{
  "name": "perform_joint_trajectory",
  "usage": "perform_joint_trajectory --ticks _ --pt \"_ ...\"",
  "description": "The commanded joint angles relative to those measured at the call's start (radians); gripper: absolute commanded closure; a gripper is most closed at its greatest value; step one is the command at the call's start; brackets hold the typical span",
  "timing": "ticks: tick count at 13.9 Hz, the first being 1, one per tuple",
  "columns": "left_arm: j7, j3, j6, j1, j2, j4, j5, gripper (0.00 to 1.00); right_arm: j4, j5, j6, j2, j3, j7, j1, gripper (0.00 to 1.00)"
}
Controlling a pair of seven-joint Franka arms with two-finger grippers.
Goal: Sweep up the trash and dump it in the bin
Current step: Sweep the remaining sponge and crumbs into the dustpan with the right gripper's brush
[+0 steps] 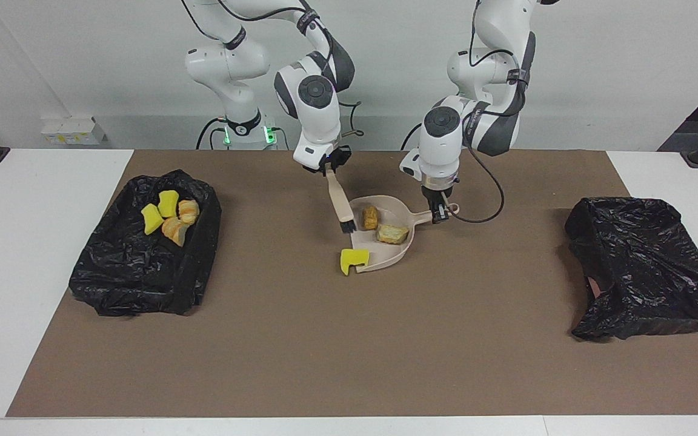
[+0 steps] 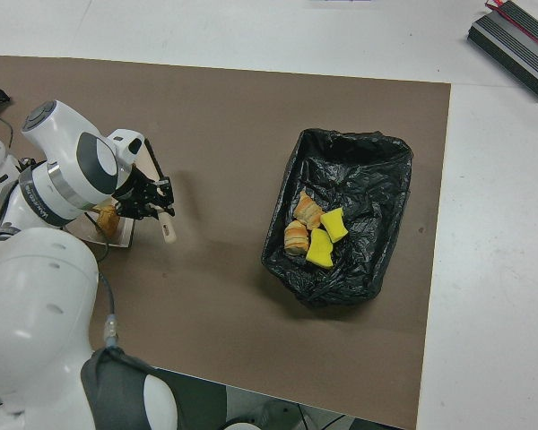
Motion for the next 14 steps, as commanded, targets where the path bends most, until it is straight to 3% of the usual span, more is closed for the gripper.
perform_joint_trajectory --ticks 1,3,7,11,14 --pt "-0.024 -0.004 0.011 0.015 -0.006 -0.02 0.01 1.0 0.123 -0.065 -0.02 0.15 0.017 -0.011 0.007 1.0" --pt "-0.024 -0.004 0.01 0.015 -0.006 -0.02 0.01 1.0 0.082 -0.039 -0.073 0.135 0.025 -0.014 0.011 1.0" --pt "-0.003 0.008 0.011 0.018 -0.003 -0.017 0.01 1.0 0.033 0.246 -0.145 0.085 0.071 0.012 0.019 1.0" --pt "0.095 0.025 0.023 0.02 0.005 -0.005 0.01 1.0 0.017 0.267 -0.144 0.068 0.094 0.092 0.016 1.0" --pt "0.195 0.065 0.013 0.008 0.017 0.023 0.01 1.0 0.019 0.267 -0.186 -0.019 0.092 0.277 0.005 1.0"
